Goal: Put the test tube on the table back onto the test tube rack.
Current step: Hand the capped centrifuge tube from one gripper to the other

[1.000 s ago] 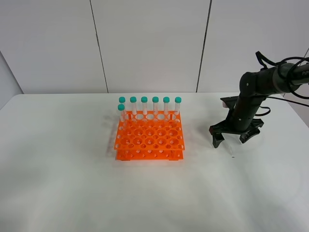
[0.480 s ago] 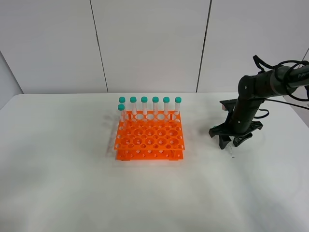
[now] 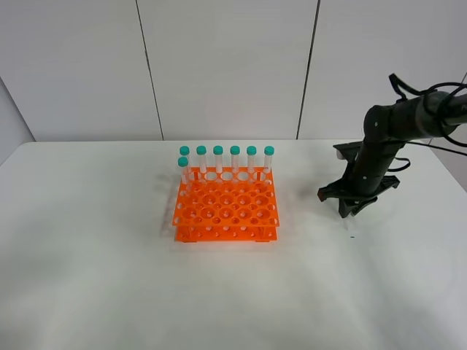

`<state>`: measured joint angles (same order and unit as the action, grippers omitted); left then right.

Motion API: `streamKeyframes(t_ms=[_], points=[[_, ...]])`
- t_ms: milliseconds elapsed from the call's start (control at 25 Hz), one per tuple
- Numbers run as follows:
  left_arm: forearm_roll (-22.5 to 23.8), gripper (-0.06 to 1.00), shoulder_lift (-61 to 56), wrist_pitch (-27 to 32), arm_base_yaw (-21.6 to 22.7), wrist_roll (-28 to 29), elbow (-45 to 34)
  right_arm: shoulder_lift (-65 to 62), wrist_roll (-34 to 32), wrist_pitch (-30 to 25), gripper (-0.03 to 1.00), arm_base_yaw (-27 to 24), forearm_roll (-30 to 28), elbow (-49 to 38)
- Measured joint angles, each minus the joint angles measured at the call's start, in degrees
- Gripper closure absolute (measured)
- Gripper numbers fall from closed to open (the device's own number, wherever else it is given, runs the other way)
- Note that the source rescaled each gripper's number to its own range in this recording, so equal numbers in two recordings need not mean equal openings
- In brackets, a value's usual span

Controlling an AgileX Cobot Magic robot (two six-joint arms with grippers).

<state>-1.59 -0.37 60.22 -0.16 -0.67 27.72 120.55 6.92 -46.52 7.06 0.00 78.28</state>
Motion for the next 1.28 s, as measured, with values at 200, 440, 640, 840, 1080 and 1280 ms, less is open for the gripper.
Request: streamKeyframes(t_ms=[200, 440, 640, 840, 1080, 1280], points=[[0.0, 0.06, 0.0, 0.0, 0.0, 0.0, 0.0, -11.5, 0.8, -5.1, 0.96, 0.0, 0.0, 0.1], [0.0, 0.06, 0.0, 0.0, 0.0, 0.0, 0.0, -27.7, 2.4, -7.6, 0.96, 0.0, 0.5, -2.9], [0.0, 0.06, 0.0, 0.0, 0.0, 0.0, 0.0, -40.0, 5.5, -6.1, 0.96, 0.0, 1.4, -15.1], [0.0, 0.06, 0.0, 0.0, 0.0, 0.0, 0.0, -47.5, 15.9, -2.0, 0.96, 0.0, 9.4, -26.0], [0.0, 0.06, 0.0, 0.0, 0.0, 0.0, 0.0, -49.8, 36.9, 0.5, 0.96, 0.0, 27.2, -27.5], [0.0, 0.06, 0.0, 0.0, 0.0, 0.0, 0.0, -49.8, 52.0, 1.5, 0.96, 2.6, 41.8, -28.1]])
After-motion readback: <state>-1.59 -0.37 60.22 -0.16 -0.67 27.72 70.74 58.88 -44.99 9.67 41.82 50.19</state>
